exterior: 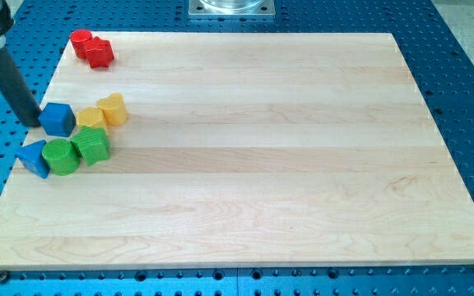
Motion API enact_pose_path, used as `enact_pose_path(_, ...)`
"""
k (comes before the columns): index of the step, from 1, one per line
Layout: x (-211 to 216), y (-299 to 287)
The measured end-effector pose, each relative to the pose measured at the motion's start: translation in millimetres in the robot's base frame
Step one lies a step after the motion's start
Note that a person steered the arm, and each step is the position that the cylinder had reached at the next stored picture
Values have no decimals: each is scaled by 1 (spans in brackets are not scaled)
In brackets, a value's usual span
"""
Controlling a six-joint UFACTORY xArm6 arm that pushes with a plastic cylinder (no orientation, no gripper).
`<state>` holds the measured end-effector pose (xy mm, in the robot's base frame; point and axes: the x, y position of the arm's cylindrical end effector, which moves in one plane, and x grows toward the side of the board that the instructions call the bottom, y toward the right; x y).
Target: Place the cube in between green circle and triangle
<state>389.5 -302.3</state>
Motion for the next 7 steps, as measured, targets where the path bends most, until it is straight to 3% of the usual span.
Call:
enact_pose_path(2, -28, 2)
enact_pose_path(4, -20, 38)
enact_pose_path(7, 32, 38)
